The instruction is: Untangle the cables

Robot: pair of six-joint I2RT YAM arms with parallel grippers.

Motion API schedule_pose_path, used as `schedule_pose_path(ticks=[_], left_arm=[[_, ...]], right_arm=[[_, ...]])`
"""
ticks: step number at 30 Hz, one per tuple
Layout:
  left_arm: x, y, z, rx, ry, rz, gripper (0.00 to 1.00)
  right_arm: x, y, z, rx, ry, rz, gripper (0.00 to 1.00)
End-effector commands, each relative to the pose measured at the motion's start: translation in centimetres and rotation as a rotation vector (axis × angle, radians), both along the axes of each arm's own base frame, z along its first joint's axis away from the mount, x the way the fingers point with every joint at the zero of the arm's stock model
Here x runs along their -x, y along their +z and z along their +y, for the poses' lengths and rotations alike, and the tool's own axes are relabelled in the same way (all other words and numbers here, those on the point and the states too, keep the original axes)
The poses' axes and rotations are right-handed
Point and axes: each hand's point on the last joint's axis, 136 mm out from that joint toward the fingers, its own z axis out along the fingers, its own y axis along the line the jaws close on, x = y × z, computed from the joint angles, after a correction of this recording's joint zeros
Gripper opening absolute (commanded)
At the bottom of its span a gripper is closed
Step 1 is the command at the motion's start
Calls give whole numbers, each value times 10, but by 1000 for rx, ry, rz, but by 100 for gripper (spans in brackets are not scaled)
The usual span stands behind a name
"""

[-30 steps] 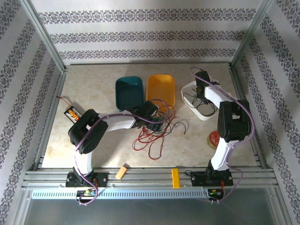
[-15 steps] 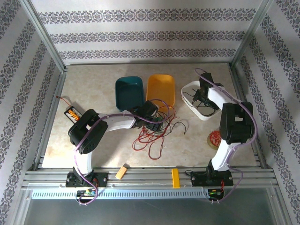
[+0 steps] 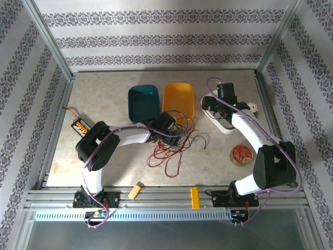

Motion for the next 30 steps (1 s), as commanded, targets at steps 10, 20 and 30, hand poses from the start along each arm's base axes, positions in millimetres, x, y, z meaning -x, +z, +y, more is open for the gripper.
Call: schedule_pose_path(ticks=[10,20,30], left_arm=[[30,-34,29,-154,-19,111,99],[29,-34,28,-159,-17,112,99],[30,-31,31,-166,-5,98,99]], right_arm=[[26,-57,2,68,75,201,48],[11,-79,4,98,74,249,41],[-18,-72,-2,117,41,227,17]])
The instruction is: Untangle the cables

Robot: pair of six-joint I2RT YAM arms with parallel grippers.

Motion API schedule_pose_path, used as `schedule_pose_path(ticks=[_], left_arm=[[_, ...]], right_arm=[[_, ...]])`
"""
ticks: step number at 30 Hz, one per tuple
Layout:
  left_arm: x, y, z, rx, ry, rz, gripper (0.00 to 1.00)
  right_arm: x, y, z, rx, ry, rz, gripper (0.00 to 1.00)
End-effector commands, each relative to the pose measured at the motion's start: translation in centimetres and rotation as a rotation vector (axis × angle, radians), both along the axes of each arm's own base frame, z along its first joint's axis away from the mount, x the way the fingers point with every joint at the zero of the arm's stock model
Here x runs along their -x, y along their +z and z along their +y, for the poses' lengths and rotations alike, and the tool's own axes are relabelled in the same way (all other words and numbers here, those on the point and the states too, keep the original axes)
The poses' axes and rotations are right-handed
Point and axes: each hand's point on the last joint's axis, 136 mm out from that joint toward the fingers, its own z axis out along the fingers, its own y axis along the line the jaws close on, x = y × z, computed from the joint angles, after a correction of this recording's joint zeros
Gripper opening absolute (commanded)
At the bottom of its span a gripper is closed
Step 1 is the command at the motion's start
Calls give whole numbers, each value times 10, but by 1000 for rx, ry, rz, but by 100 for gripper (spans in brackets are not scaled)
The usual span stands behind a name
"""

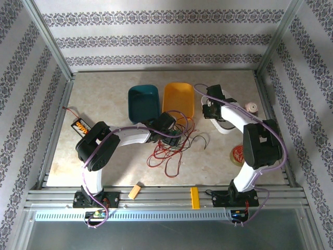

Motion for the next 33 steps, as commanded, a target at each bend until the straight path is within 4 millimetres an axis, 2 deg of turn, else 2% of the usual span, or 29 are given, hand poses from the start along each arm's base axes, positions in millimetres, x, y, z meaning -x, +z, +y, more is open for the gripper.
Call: schedule_pose_path(ticks=[1,10,14,19,24,29,33], left_arm=[[30,-33,32,-161,-4,106,99],[29,-34,30,-163,-11,113,99],[29,-34,30,-166,-11,112,99],[30,-33,30,-170,-10,109,99],[30,-33,28,-166,-17,110,99],[30,-33,29,-169,-16,110,99],[30,-32,30,-169,-11,104,99]], right_arm=[[-10,7,-9,11,-35,-12,13],[-20,14,-15,-190,-105,-31,2],[-26,17,-17,-212,-122,-36,2],[-29,22,-16,-302,-148,-49,8],[-32,19,-10,-338,-142,-47,3],[-47,13,-7,-336,-144,-43,3],[-66,15,3,-341,-132,-52,3]])
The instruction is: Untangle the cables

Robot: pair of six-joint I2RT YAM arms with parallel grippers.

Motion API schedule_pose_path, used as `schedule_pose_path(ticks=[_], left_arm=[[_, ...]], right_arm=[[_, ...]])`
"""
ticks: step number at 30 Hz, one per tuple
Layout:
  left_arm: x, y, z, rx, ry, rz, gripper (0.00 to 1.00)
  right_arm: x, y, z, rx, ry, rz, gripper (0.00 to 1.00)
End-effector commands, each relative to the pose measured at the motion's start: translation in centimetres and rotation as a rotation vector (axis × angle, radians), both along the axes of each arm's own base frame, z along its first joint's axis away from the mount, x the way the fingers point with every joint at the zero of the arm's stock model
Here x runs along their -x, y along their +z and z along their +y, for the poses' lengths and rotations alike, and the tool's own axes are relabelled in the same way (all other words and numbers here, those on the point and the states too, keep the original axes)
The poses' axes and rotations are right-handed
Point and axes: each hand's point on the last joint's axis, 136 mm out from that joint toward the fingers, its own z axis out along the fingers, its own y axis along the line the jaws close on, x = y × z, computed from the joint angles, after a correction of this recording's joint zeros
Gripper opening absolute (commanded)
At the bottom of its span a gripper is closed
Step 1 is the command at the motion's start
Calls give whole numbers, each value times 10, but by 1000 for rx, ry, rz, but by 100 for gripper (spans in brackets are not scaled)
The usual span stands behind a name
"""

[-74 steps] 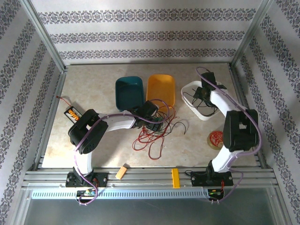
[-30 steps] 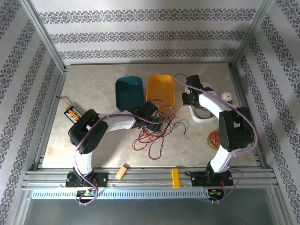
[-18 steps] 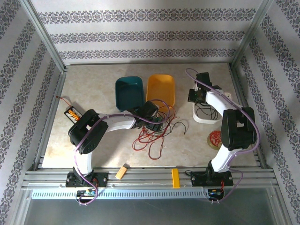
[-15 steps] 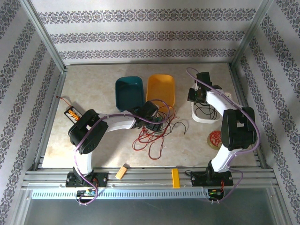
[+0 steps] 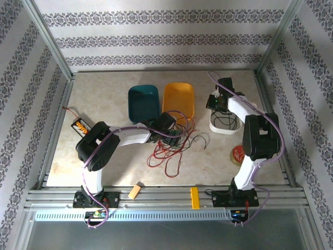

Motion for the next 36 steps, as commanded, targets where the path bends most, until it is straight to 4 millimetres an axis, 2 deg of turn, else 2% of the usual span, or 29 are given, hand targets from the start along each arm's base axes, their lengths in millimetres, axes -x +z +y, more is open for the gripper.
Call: schedule_pose_path(ticks=[1,7,14,16,19,23,27,31,36], left_arm=[[30,-32,30,-165,-10,106,99],[30,-32,30,-167,-10,105,99],[31,-32,31,-168,-13,108,99],[31,-32,31,-169,-15,109,99],[31,-32,31,-167,-17,109,99],[32,-32,30,-167,-19,112,99],[31,-32,30,-165,-17,109,99],[31,-30,30,-159,-16,103,99],[30,-30,30,-157,-15,94,99]], right_arm=[[-22,14,16,-30,17,-46,3],[-42,25,36,-40,40,-72,3],[-46,21,44,-52,32,-64,4],[-44,21,44,-55,29,-62,9],[-40,27,43,-64,27,-76,29],[-36,37,38,-63,17,-99,44],[-25,55,35,-67,27,-136,49],[-1,69,37,-56,63,-166,54],[38,67,48,-35,109,-171,57]])
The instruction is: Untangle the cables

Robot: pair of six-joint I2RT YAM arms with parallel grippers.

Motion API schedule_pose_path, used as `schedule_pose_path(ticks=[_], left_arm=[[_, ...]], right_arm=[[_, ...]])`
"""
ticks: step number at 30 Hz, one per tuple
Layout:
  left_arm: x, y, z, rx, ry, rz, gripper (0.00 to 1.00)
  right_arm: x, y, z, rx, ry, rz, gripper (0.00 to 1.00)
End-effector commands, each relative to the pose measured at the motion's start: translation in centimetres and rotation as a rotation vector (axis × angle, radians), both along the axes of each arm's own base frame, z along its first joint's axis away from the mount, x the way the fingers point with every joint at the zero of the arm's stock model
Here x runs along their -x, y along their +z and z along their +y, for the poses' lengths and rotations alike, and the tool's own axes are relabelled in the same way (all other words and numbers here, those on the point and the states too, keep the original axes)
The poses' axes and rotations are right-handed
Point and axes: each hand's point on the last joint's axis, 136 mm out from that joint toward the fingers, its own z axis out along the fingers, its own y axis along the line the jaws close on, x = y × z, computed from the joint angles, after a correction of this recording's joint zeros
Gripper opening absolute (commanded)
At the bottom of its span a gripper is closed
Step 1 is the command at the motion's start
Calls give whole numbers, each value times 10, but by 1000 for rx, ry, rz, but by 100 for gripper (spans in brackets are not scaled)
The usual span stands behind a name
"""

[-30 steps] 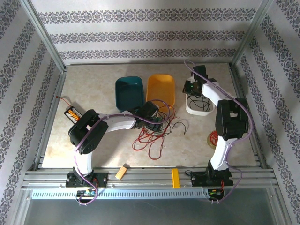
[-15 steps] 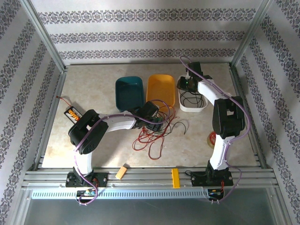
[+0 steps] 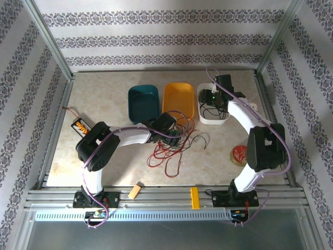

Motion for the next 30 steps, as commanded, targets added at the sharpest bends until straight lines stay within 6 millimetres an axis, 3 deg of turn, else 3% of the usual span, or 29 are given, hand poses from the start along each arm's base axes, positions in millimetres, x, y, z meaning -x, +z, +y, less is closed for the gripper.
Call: schedule_pose_path(ticks=[1,6,10,20,30], left_arm=[[28,-29,29,-146,-13,95,99],[27,-24,26,-123,-25,77,99],[23,-13,23,-86,-25,47,99],[14,25,17,70,-1,-39,99],[6,42,10,153,26,-102,99]], right_arm=[[25,-3,18,38,79,-14,57],[67,-11,54,127,197,-38,59],[85,-17,71,92,205,-45,58],[95,-28,85,16,233,-8,57],[102,-28,101,16,279,-8,59]])
